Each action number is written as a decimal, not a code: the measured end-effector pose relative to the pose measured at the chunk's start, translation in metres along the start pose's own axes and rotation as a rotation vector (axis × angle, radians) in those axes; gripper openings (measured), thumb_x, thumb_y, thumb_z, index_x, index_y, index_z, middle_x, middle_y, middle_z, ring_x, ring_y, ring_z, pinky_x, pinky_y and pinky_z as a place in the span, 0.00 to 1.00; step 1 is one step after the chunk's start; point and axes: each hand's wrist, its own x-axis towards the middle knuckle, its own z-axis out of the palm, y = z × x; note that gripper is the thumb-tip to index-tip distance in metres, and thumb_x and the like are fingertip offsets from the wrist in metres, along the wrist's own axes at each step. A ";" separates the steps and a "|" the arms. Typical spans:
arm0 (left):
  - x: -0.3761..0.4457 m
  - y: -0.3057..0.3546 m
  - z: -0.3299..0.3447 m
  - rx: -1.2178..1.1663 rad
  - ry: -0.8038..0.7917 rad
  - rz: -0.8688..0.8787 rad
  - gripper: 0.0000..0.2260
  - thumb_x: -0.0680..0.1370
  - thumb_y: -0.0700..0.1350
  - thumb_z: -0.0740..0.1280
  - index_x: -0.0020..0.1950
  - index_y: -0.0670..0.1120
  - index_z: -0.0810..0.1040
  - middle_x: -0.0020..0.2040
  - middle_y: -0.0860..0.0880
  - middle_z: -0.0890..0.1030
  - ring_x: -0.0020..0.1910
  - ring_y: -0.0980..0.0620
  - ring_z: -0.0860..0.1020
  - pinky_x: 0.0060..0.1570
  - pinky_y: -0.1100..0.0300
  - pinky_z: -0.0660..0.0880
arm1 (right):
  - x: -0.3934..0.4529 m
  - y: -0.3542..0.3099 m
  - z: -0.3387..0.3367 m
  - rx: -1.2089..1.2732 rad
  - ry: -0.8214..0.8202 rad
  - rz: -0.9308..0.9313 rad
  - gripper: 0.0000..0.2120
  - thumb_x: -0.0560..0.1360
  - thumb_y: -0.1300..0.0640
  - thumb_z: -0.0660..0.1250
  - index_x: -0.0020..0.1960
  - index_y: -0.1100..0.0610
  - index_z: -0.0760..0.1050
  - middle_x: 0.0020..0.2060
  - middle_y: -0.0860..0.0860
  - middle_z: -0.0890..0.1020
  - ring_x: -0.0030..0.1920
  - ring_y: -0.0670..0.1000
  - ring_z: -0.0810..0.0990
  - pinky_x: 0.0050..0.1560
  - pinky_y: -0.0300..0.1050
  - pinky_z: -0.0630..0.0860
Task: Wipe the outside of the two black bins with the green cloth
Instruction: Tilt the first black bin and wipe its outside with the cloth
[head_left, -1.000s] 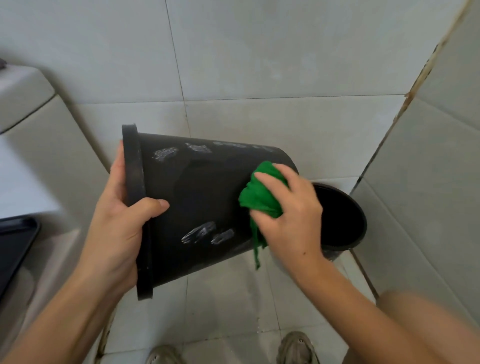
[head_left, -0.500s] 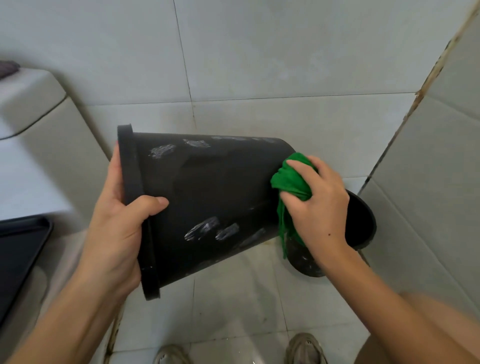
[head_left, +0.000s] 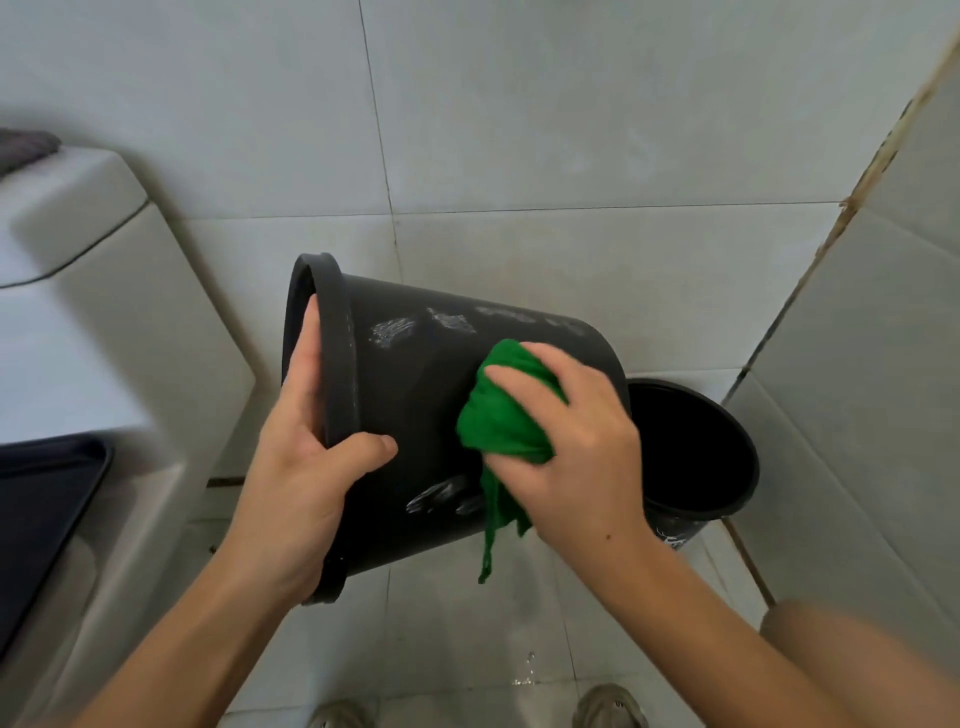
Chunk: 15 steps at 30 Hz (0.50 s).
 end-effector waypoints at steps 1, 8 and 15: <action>-0.001 0.001 -0.002 0.015 0.008 0.012 0.45 0.64 0.30 0.62 0.77 0.61 0.59 0.66 0.53 0.79 0.62 0.51 0.79 0.55 0.57 0.79 | 0.004 0.006 -0.004 0.034 0.000 0.100 0.24 0.64 0.47 0.65 0.58 0.52 0.81 0.59 0.51 0.79 0.56 0.56 0.78 0.58 0.42 0.70; -0.007 0.006 -0.020 0.064 0.023 0.067 0.41 0.62 0.29 0.61 0.75 0.50 0.66 0.57 0.51 0.83 0.56 0.49 0.81 0.53 0.49 0.78 | 0.019 0.040 -0.028 0.189 -0.050 0.586 0.29 0.69 0.53 0.73 0.68 0.51 0.70 0.56 0.44 0.73 0.57 0.45 0.73 0.57 0.41 0.69; -0.007 0.006 -0.015 0.115 -0.060 0.068 0.44 0.63 0.30 0.62 0.77 0.53 0.60 0.64 0.50 0.79 0.63 0.51 0.78 0.57 0.57 0.78 | 0.017 0.054 -0.033 0.509 -0.180 0.817 0.20 0.69 0.56 0.75 0.56 0.47 0.69 0.51 0.46 0.78 0.50 0.48 0.80 0.50 0.47 0.77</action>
